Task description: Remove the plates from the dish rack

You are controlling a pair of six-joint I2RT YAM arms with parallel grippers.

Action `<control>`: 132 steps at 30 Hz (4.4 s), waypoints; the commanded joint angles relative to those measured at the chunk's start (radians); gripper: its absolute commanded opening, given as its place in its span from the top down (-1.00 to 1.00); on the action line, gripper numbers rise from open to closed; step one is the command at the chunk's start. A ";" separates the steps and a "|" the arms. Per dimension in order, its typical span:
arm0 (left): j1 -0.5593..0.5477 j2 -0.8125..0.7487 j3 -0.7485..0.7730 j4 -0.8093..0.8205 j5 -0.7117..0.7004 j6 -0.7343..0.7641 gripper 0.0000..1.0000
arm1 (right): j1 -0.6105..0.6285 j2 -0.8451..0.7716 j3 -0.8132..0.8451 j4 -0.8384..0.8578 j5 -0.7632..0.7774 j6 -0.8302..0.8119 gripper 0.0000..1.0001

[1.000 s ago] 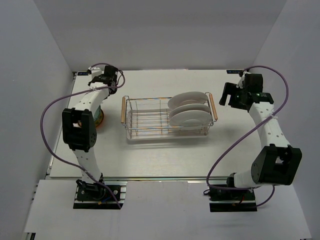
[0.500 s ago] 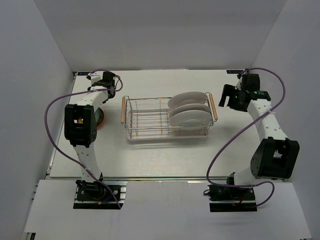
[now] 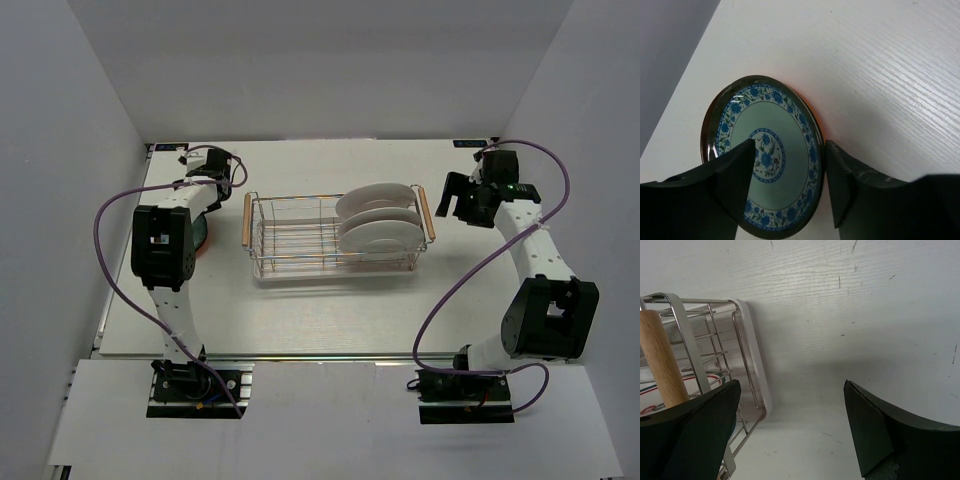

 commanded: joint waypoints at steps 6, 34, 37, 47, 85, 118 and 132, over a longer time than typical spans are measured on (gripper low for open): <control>0.006 -0.172 0.021 -0.068 0.037 -0.019 -0.96 | 0.010 0.028 0.023 0.011 0.020 0.009 -0.79; -0.113 -0.390 -0.215 0.139 0.720 0.090 -0.96 | 0.125 -0.046 -0.055 -0.012 0.162 0.067 -0.79; -0.133 -0.367 -0.200 0.133 0.708 0.086 -0.96 | 0.127 -0.064 -0.069 -0.010 0.162 0.067 -0.78; -0.143 -0.277 -0.125 0.110 0.625 0.085 -0.96 | 0.142 -0.096 -0.121 -0.003 0.150 0.072 -0.79; -0.123 -1.148 -0.448 0.167 0.732 0.145 -0.96 | 0.196 0.063 0.426 -0.200 -0.462 -1.381 -0.78; -0.123 -1.142 -0.465 0.156 0.909 0.215 -0.96 | 0.316 0.289 0.575 -0.434 -0.597 -1.588 0.26; -0.123 -1.170 -0.476 0.158 0.898 0.197 -0.96 | 0.329 0.223 0.659 -0.503 -0.615 -1.637 0.87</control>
